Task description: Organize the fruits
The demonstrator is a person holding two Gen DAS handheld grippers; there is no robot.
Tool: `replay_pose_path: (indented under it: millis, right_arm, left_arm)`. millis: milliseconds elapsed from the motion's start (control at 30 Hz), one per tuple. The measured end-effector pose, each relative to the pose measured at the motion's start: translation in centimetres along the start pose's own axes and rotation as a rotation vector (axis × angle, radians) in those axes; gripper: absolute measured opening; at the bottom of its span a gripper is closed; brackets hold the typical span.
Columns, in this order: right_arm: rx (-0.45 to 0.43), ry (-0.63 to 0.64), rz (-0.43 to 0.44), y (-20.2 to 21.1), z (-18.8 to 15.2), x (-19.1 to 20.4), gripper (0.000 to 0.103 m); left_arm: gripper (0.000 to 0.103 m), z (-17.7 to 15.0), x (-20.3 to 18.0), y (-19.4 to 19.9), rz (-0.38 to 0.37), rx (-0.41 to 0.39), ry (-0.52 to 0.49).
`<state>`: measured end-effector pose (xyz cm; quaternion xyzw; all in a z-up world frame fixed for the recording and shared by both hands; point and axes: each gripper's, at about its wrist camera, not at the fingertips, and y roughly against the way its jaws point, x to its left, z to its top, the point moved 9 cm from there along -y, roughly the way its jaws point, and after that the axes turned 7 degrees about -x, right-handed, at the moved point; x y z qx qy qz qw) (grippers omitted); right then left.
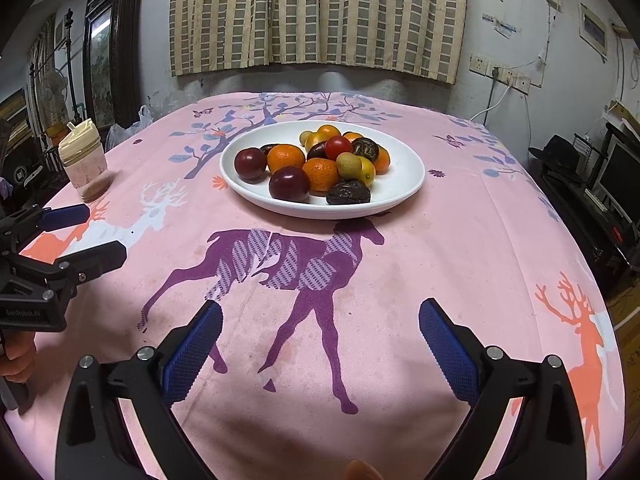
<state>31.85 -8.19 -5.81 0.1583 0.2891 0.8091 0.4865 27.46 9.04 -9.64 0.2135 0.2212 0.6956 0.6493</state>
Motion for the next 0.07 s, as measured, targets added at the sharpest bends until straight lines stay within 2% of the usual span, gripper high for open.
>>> replay_pose_path:
  millis: [67]
  right_arm:
    - [-0.001,0.001,-0.002,0.02,-0.01,-0.01,0.099]
  left_arm:
    - [0.098,0.0,-0.09,0.04,-0.001,-0.002,-0.002]
